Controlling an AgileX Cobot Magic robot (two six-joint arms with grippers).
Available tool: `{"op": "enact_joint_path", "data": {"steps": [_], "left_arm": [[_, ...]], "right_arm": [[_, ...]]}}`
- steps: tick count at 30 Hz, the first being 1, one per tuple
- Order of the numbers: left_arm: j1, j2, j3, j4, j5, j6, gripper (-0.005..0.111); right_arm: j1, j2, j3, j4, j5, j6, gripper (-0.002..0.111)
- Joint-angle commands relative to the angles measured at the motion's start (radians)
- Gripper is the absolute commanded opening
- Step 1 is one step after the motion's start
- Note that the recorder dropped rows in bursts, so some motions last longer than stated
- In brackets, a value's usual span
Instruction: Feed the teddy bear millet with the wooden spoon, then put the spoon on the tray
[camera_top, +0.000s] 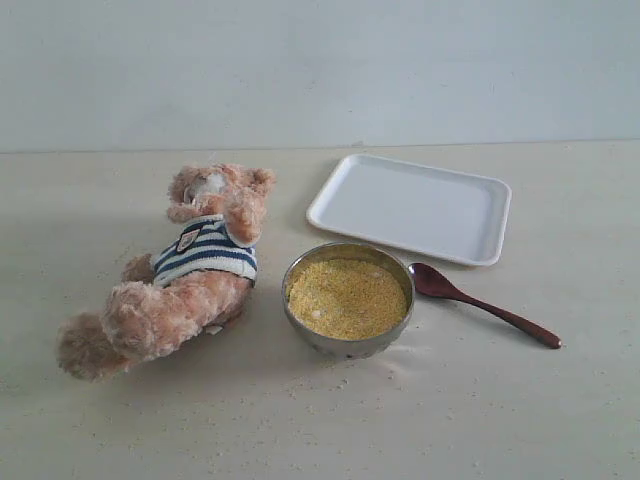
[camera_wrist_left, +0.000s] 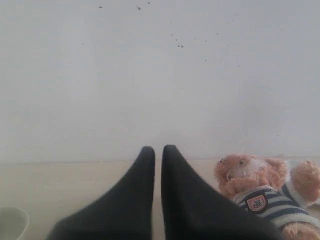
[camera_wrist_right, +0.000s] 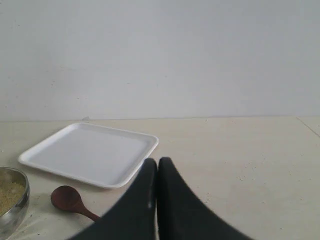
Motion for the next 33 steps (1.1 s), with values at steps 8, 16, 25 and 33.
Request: {"op": "enact_joint_path", "data": {"steps": [8,16,25,33], "left_arm": [[-0.001,-0.002,-0.004,-0.003,-0.016,-0.003,0.005],[-0.001,-0.002,-0.004,-0.004,-0.02,-0.009,0.005],[-0.001,-0.002,-0.004,-0.21,-0.015,-0.564,0.005],[-0.001,-0.002,-0.007,-0.225,0.122,-0.818,0.005]], "right_arm": [[-0.002,-0.004,0.0,0.003,-0.011,-0.001,0.0],[-0.002,-0.004,0.0,0.003,-0.011,-0.001,0.0],[-0.002,-0.004,0.0,0.003,-0.011,-0.001,0.0],[-0.002,-0.004,0.0,0.003,-0.011,-0.001,0.0]]}}
